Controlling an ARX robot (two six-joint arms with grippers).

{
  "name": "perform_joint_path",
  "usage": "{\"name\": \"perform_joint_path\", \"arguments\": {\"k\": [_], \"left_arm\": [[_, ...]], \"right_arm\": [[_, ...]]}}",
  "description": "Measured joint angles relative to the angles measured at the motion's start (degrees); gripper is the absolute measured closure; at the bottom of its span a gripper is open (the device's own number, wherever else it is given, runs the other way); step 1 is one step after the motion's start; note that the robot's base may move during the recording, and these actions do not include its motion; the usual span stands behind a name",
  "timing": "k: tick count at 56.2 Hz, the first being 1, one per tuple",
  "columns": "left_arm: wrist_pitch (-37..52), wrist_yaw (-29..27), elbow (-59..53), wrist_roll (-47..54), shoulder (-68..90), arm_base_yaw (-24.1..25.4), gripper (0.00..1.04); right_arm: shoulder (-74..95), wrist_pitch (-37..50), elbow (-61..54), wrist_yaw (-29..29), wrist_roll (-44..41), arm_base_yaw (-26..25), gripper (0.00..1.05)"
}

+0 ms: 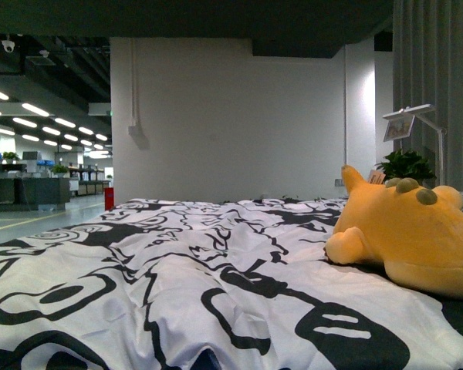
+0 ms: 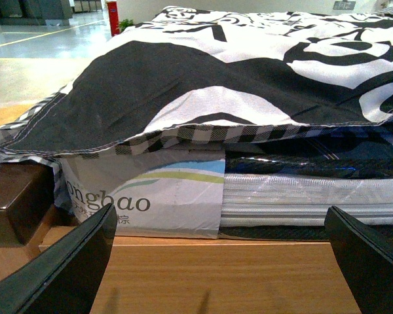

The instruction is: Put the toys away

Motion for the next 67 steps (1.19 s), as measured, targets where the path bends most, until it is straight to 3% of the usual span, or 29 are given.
{"name": "perform_joint_path", "arguments": {"k": [6, 13, 21, 30, 38, 67], "left_arm": [[0.0, 0.0, 0.0, 0.0, 0.0, 0.0, 0.06], [0.0, 0.0, 0.0, 0.0, 0.0, 0.0, 0.06], [0.0, 0.0, 0.0, 0.0, 0.0, 0.0, 0.06], [0.0, 0.0, 0.0, 0.0, 0.0, 0.0, 0.06], [0.0, 0.0, 0.0, 0.0, 0.0, 0.0, 0.06], [0.0, 0.0, 0.0, 0.0, 0.0, 0.0, 0.06]], "right_arm": [[0.0, 0.0, 0.0, 0.3, 0.0, 0.1, 0.02], [3.1, 6.1, 0.0, 17.2, 0.7, 6.9, 0.02], [14.1, 16.8, 0.3, 22.9, 0.7, 13.1, 0.02], [28.3, 28.5, 5.1, 23.7, -0.1, 19.5, 0.02], [39.7, 36.9, 10.8, 23.8, -1.4, 22.1, 0.02], [70.0, 55.4, 27.7, 18.8, -8.1, 18.6, 0.02]]}}
